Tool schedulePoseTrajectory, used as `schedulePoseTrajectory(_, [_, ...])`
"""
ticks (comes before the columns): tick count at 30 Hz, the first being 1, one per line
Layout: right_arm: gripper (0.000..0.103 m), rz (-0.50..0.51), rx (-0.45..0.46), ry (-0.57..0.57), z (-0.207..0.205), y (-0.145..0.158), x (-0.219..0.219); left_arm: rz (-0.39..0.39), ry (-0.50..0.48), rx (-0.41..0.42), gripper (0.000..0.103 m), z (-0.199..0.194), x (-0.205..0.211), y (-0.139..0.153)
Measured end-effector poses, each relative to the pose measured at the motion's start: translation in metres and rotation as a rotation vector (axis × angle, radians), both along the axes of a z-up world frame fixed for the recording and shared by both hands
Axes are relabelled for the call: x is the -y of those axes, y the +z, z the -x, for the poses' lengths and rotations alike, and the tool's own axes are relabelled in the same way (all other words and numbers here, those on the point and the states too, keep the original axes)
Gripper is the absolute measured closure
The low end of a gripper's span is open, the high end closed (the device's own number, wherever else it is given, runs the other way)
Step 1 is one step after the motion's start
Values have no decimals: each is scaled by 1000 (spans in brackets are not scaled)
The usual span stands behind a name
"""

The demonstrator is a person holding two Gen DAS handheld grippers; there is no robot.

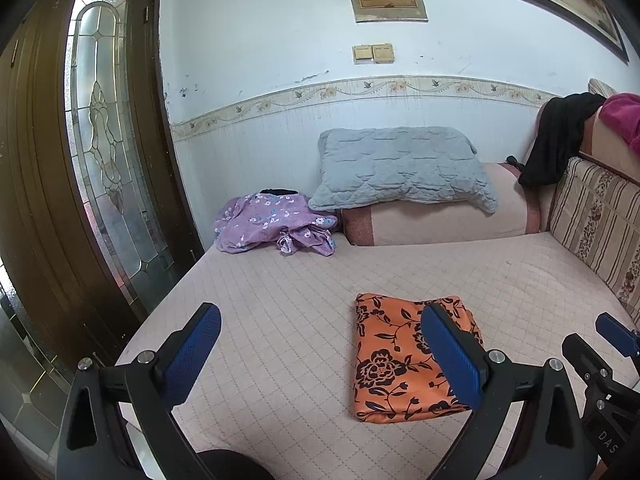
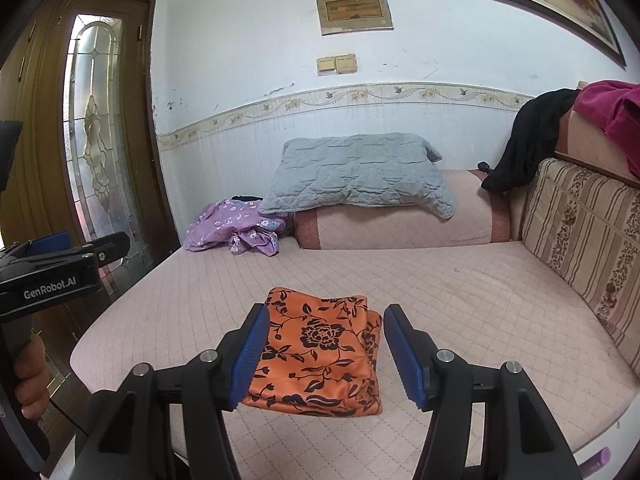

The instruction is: Fold small clothes

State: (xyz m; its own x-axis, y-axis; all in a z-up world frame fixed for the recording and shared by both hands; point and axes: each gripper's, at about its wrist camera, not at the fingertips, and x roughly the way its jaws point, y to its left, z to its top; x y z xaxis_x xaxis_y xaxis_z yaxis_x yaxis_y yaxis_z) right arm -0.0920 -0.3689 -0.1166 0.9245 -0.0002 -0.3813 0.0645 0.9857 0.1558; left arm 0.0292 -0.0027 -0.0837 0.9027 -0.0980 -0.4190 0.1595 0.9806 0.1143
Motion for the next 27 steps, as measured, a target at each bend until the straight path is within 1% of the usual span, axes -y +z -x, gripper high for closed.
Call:
schedulePoseTrajectory(10, [40,28,20,2,3,5,-7,-2,-17,-1,3,2,-1,-1])
schedulePoseTrajectory(27, [39,74,51,-6,11,13,-19,16,-40,0,3,11,-5,2])
